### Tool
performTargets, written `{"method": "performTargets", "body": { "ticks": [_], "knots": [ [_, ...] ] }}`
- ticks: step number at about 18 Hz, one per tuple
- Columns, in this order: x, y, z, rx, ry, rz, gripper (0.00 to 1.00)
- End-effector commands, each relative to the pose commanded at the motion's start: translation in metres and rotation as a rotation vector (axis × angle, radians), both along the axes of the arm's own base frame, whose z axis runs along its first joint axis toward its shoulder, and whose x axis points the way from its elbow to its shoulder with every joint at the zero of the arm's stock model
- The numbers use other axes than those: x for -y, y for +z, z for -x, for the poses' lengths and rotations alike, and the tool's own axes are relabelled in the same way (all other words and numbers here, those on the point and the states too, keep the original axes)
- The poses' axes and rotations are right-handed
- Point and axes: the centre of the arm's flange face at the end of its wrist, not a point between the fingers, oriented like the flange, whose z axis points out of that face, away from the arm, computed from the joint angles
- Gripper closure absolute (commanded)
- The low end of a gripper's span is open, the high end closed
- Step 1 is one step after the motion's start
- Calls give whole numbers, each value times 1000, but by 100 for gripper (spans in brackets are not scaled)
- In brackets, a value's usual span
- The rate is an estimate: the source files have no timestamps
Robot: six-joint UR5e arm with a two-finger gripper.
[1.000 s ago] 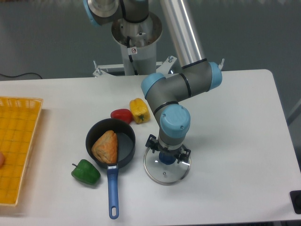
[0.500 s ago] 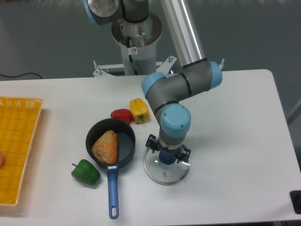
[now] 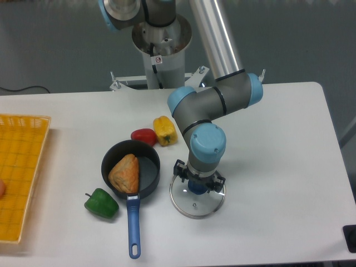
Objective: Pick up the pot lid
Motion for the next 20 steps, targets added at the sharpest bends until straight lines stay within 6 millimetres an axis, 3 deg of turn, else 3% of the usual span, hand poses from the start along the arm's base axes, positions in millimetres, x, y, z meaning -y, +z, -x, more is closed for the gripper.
{"method": "performTargets", "body": {
  "ticks": [6,13,20],
  "knots": [
    [0,2,3,-1,2,-3,34],
    [-2,9,7,-12,2,-10,37],
    [-2,30,9,-13,-68,2,37]
  ]
}}
